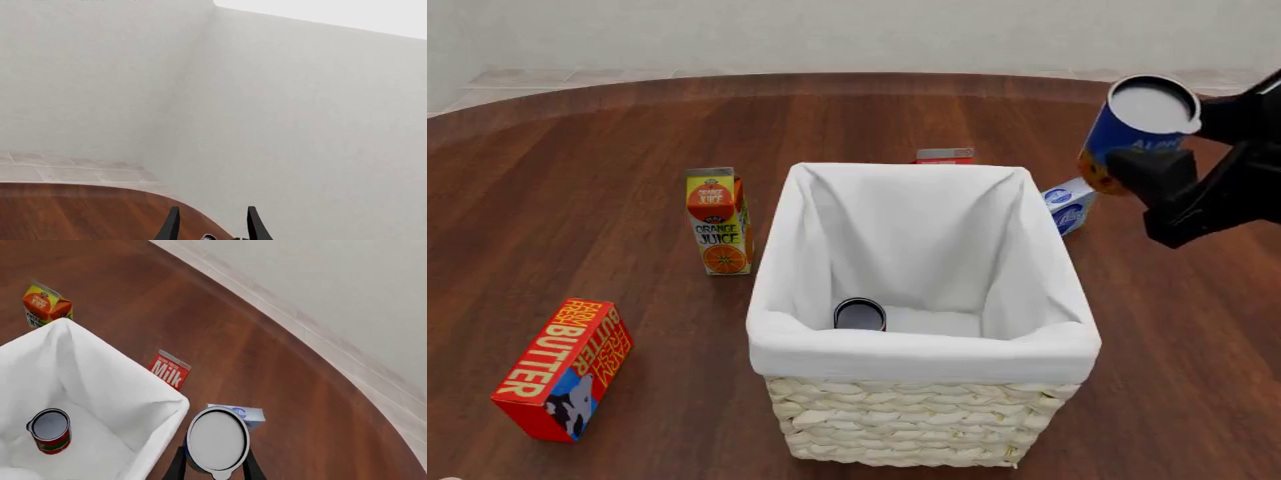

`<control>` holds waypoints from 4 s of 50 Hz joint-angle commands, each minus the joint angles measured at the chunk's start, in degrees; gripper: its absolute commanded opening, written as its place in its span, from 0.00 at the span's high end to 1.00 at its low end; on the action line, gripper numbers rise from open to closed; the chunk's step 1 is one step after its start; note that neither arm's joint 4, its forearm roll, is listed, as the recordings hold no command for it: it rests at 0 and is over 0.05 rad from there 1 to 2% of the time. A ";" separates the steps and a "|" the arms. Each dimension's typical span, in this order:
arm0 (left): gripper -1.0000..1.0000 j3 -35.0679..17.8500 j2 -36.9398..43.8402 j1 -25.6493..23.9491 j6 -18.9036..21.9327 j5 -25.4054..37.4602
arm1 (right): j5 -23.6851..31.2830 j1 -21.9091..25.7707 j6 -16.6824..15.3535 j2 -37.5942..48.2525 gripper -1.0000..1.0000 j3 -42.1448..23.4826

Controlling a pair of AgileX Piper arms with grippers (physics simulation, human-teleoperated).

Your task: Pick up the alphabet soup and the tomato sauce, and put them in the basket.

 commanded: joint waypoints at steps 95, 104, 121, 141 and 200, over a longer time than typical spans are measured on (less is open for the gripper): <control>0.00 2.25 -0.41 0.96 -1.25 -2.18 | 12.62 20.23 -4.13 8.59 1.00 -8.49; 0.00 2.40 -0.33 1.08 -1.28 -2.31 | 11.93 20.36 -4.78 9.90 1.00 -8.24; 0.00 2.66 0.29 1.32 -1.56 -2.94 | 10.59 20.74 -5.82 13.36 1.00 -8.13; 0.00 3.21 0.38 1.84 -1.87 -3.58 | 9.44 21.86 -6.60 16.25 1.00 -8.02; 0.00 3.87 -0.12 2.44 -2.33 -4.01 | 10.89 21.78 -7.86 14.30 0.00 -9.79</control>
